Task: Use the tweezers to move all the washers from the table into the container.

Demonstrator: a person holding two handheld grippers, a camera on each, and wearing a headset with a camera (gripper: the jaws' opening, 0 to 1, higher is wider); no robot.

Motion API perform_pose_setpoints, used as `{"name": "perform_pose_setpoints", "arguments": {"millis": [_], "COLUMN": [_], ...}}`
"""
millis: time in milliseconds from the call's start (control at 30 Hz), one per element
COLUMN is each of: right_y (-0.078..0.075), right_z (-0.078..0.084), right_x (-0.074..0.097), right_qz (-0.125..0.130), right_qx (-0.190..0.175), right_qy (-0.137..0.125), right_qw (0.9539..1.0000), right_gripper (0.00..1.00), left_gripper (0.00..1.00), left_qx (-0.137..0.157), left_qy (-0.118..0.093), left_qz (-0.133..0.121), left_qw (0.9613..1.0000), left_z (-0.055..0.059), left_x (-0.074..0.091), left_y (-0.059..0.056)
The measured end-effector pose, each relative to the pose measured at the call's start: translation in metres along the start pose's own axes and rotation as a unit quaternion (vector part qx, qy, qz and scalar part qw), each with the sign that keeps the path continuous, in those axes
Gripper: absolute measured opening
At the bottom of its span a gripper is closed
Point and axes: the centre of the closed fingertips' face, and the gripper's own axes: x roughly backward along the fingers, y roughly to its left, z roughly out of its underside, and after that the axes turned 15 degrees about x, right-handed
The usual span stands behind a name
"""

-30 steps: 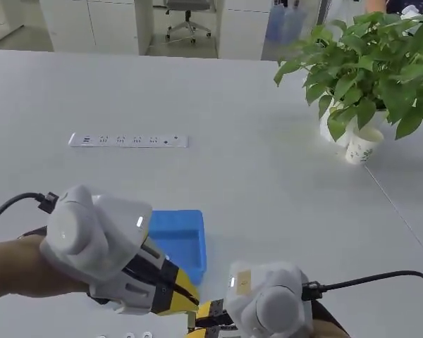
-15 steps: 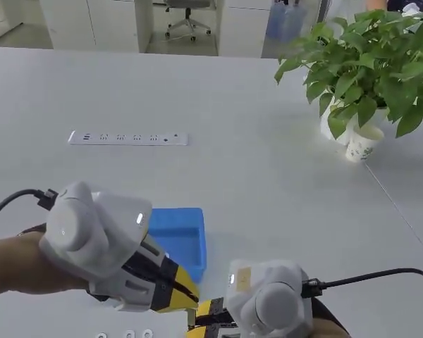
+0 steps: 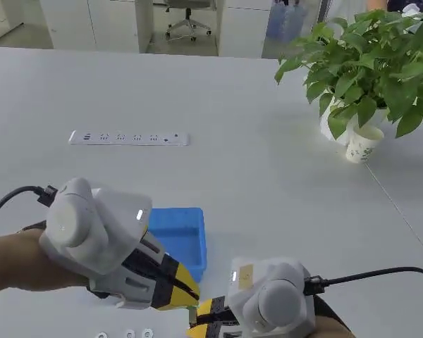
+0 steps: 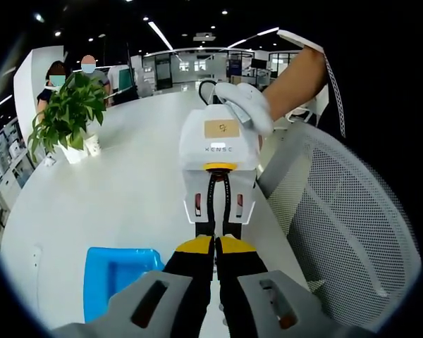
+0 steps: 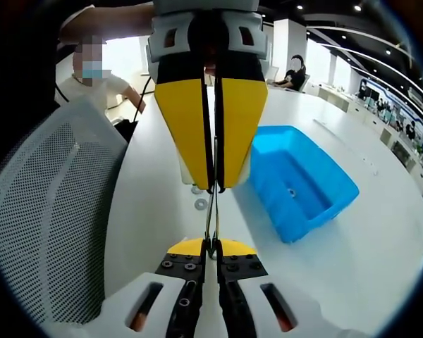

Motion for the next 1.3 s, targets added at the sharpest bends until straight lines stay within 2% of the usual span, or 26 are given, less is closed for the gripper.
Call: {"name": "perform_pose_setpoints", "arguments": {"millis": [233,700,1300], "right_y": [0.0,0.0011,-0.0006], "right_z": [-0.0004,-0.0023,-0.0028], "right_x": [-0.0003,-0.0013,-0.0029], "right_qz": [0.001,0.001,0.002], "right_qx": [-0.005,0.014,0.012], "right_qy": [-0.001,0.007,0.004], "right_qw": [1.0,0.9999,0.9999], "right_gripper": [0.07,0.08,0.11], "left_gripper": [0.04,0.04,0.04], "left_qx": [0.001,-0.007,-0.013], "left_qy": [0.003,0.01,0.019], "left_qz": [-0.001,-0.003,0.0], "left_qw": [1.0,0.9999,0.9997], "left_z": [0.0013,0.0049,0.0045], "left_x": [0.0019,0.005,0.0039], "left_y": [0.0008,-0.0022,-0.0009]}}
